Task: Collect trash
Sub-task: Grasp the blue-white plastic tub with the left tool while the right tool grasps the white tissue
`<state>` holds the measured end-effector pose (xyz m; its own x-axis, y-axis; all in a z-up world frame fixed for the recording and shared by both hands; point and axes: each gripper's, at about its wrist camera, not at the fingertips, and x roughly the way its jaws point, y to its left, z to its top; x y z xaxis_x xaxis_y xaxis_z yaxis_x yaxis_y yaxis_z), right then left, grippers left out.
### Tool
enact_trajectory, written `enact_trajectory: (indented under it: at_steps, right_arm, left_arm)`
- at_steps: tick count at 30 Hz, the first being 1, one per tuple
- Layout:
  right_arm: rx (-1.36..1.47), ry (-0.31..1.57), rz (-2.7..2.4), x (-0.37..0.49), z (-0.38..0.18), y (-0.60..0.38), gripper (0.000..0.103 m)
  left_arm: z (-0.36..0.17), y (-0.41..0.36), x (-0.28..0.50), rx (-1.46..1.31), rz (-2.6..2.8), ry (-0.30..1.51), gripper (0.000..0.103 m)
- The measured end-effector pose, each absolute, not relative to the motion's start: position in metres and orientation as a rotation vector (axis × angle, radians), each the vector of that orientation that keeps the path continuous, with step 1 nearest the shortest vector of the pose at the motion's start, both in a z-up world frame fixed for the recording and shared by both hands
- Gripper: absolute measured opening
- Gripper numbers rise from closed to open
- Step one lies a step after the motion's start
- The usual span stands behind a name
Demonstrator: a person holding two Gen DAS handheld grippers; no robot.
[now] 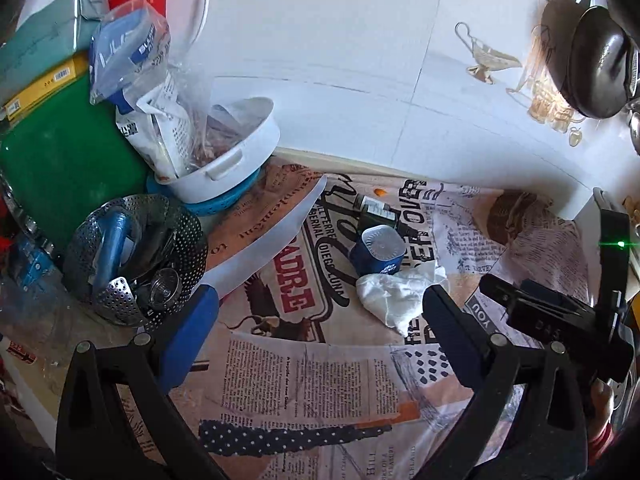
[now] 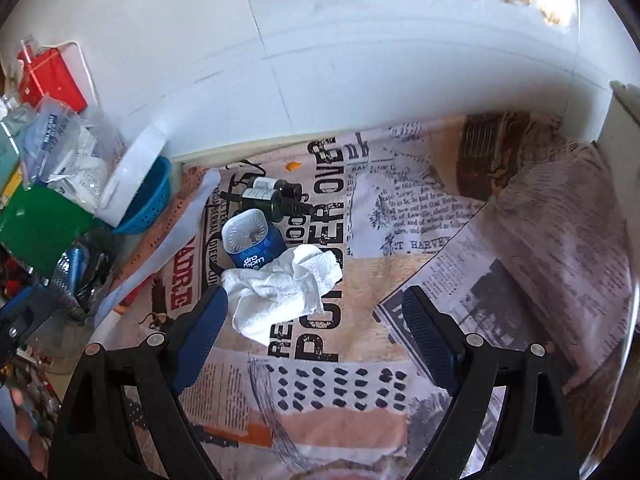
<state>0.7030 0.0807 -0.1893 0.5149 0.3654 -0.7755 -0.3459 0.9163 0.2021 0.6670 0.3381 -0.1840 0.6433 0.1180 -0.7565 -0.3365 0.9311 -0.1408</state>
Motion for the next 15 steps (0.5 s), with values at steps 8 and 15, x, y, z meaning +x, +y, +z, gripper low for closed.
enact_trajectory:
  at_steps: [8,15]
  right_arm:
    - [0.044,1.083,0.415,0.745,-0.253,0.117,0.085]
    - [0.025,1.121,0.511,0.733,-0.266,0.143,0.083]
  left_arm:
    - [-0.229,0.361,0.696,-0.31,0.242,0.917,0.102]
    - [-0.243,0.363,0.719,-0.3,0.232,0.91,0.102]
